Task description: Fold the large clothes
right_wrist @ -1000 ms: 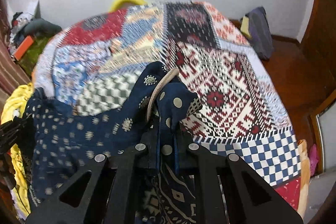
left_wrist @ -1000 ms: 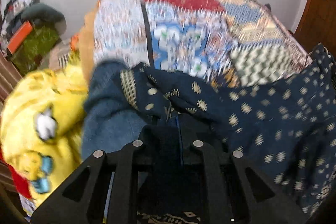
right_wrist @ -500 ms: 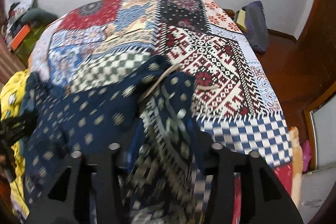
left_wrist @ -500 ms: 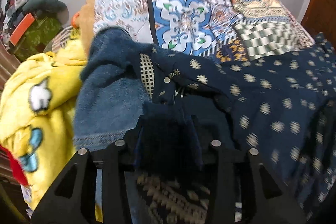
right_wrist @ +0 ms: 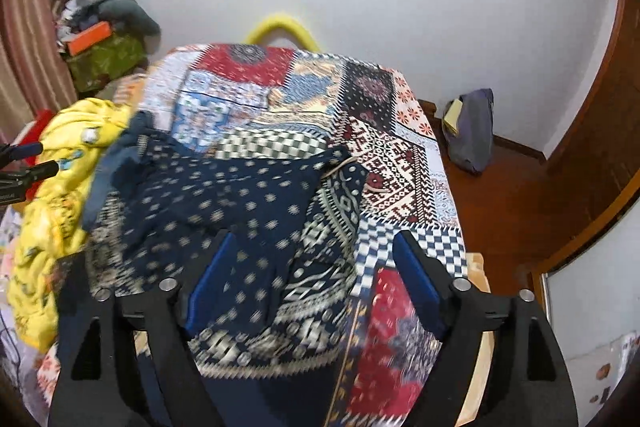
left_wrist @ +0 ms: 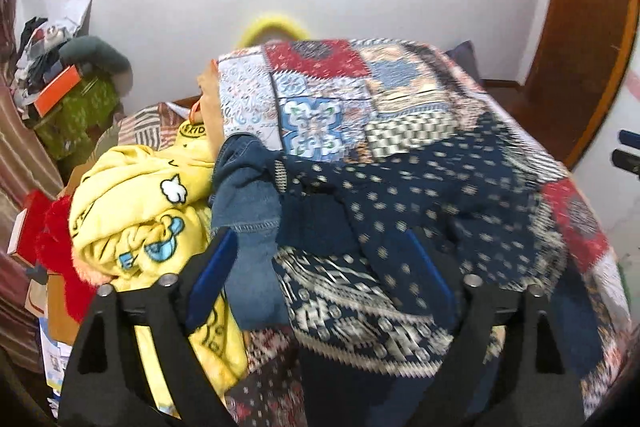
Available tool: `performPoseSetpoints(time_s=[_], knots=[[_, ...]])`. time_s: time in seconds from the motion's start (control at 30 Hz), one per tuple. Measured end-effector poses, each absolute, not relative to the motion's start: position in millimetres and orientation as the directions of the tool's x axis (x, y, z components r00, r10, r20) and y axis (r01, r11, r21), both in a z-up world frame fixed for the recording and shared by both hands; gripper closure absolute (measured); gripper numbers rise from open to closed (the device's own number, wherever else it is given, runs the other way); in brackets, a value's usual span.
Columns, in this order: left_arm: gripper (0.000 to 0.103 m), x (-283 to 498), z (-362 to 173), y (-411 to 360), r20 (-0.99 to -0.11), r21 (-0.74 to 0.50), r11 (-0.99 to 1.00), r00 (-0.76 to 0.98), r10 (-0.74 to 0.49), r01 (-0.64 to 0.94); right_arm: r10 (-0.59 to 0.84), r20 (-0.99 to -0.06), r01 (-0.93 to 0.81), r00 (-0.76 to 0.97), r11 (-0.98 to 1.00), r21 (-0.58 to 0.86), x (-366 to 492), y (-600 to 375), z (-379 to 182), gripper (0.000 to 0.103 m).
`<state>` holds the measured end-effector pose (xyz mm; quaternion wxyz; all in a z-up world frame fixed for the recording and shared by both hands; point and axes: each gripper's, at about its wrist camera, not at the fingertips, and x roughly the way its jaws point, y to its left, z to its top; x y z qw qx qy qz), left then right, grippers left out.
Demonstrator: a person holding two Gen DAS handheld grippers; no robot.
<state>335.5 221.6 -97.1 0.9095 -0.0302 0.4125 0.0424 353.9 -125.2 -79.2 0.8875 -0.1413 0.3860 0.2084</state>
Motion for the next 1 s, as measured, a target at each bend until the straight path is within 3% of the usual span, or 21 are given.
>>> performPoseSetpoints(time_s=[0.27, 0.8, 1.0], knots=[[0.01, 268, -97, 206, -0.779, -0.087, 0.995, 0.625, -0.043, -0.04, 0.28, -0.782, -0.526, 0.556, 0.847, -0.072, 298, -144, -99, 0.025], [0.01, 200, -228, 199, -0.913, -0.229, 0.969, 0.365, -0.181, -0.091, 0.262, -0.919, -0.432, 0.294, 0.894, 0.116, 263, -190, -206, 0.025], [0.012, 188, -275, 215, -0.894, -0.389, 0.901, 0.314, -0.32, -0.19, 0.33, -0.923, -0.381, 0.198, 0.893, 0.238, 256, -202, -229, 0.025]])
